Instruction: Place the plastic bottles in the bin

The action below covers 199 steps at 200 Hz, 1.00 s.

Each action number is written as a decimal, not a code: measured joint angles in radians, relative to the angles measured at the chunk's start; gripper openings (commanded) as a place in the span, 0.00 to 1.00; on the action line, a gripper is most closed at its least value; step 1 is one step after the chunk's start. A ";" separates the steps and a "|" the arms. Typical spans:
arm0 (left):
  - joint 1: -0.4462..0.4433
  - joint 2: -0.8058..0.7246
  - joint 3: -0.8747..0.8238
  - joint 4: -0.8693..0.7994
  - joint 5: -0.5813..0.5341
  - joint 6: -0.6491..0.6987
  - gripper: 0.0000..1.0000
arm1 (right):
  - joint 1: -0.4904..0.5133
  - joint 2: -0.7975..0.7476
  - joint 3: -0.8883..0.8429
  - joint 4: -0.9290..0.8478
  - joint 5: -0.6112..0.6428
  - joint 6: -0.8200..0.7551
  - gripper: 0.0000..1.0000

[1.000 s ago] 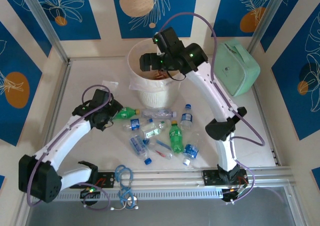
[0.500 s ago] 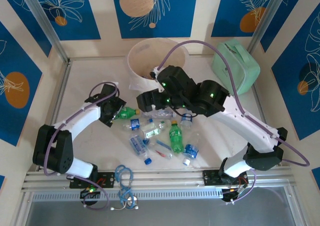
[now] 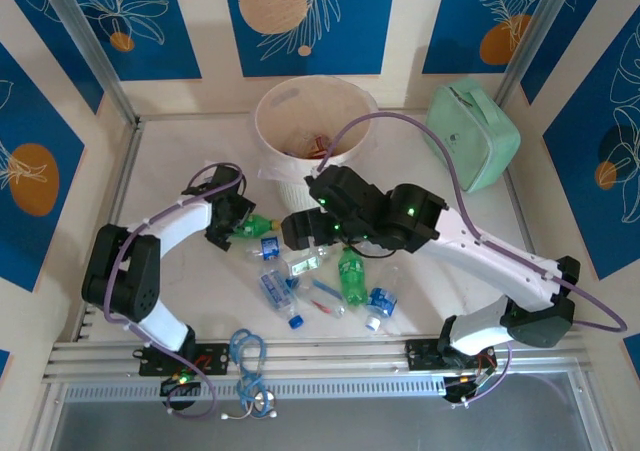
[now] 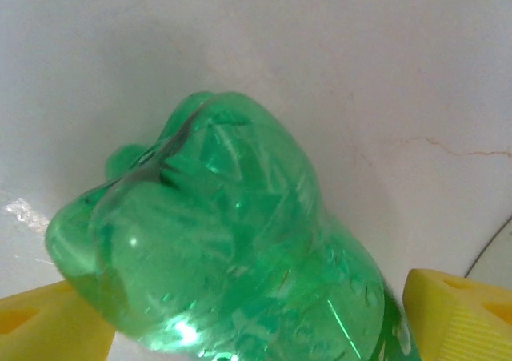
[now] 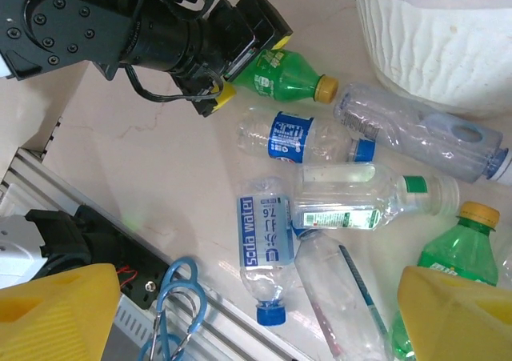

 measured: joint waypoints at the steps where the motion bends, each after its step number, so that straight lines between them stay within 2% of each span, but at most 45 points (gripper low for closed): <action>1: 0.000 0.000 0.000 0.000 0.000 0.000 0.89 | 0.000 -0.001 -0.001 0.000 0.000 0.000 0.90; 58: 0.010 0.052 0.000 0.021 0.008 -0.015 0.81 | 0.000 -0.024 -0.005 0.001 0.010 0.014 0.90; 113: 0.018 0.054 0.000 0.053 0.030 -0.018 0.68 | -0.001 -0.024 -0.005 0.000 0.021 0.014 0.90; 151: 0.024 0.053 0.000 0.066 0.046 -0.014 0.62 | -0.006 -0.030 -0.010 0.002 0.026 0.017 0.90; 199: 0.026 -0.029 -0.001 0.066 0.046 0.013 0.59 | -0.021 -0.064 -0.037 0.019 0.020 0.026 0.90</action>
